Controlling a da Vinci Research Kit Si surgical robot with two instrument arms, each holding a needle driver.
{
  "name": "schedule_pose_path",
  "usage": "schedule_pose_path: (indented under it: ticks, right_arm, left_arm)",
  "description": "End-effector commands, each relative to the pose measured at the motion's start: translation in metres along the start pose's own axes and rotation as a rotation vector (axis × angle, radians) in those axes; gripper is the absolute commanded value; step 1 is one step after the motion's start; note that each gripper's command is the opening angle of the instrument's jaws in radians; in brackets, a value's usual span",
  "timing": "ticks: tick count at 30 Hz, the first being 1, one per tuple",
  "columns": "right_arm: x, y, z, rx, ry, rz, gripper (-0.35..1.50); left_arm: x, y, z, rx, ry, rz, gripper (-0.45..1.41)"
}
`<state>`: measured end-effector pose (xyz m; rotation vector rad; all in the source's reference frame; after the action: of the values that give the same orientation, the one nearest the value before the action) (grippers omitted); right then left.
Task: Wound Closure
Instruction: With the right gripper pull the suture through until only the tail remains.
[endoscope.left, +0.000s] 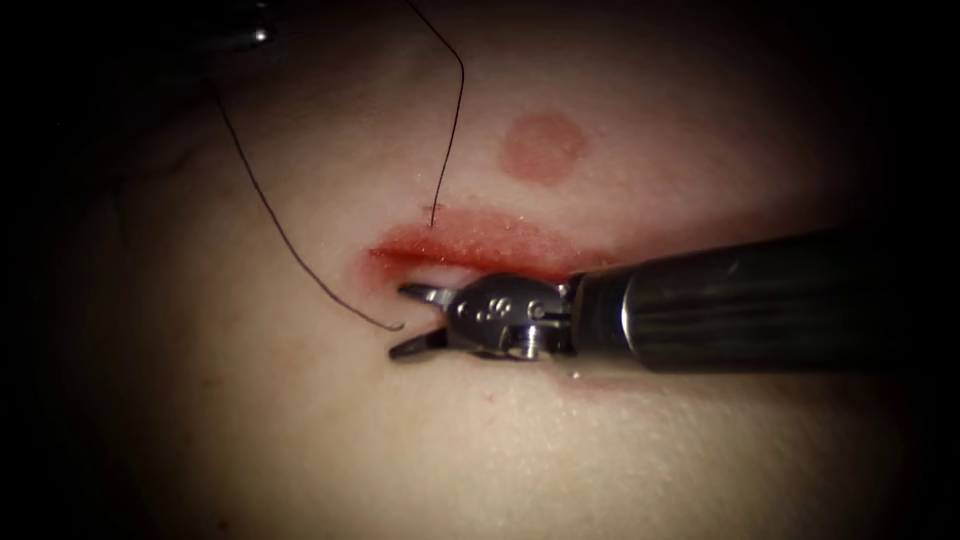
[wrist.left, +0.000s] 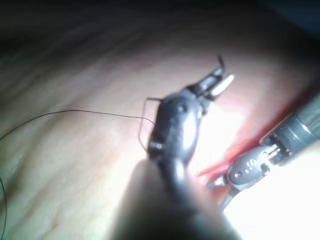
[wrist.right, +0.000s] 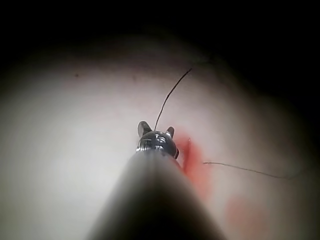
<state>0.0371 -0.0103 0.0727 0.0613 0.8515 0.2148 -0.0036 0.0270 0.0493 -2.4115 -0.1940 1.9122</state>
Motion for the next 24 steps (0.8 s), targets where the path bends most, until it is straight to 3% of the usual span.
schedule_pose_path:
  ticks: [1,8,9,10,11,20,24]
  right_arm:
    - [-0.0004,-0.0011,0.0023,0.006,-0.016,-0.025,1.26]
    - [-0.0015,-0.0008,0.0034,-0.040,-0.075,-0.067,1.23]
    - [-0.0015,-0.0008,0.0034,-0.025,-0.093,-0.070,0.89]
    - [-0.0015,-0.0009,0.0033,-0.013,-0.092,-0.070,-0.05]
    - [-0.0015,-0.0009,0.0031,-0.013,-0.088,-0.071,-0.35]
    - [-0.0003,-0.0029,0.0019,0.018,-0.087,-0.071,-0.35]
    - [0.0013,-0.0069,0.0002,0.068,-0.082,-0.060,-0.35]
  left_arm:
    - [-0.0004,-0.0006,0.0003,0.006,0.009,-0.003,-0.35]
    - [0.0005,-0.0006,0.0008,0.011,0.023,-0.014,-0.35]
    - [0.0005,-0.0005,0.0009,0.011,0.023,-0.014,-0.35]
    - [0.0006,-0.0005,0.0009,0.011,0.023,-0.014,-0.35]
    - [0.0006,-0.0004,0.0009,0.011,0.023,-0.014,-0.35]
    - [0.0005,-0.0004,0.0010,0.008,0.027,-0.013,-0.35]
    - [0.0000,-0.0005,0.0011,0.009,0.030,-0.009,-0.35]
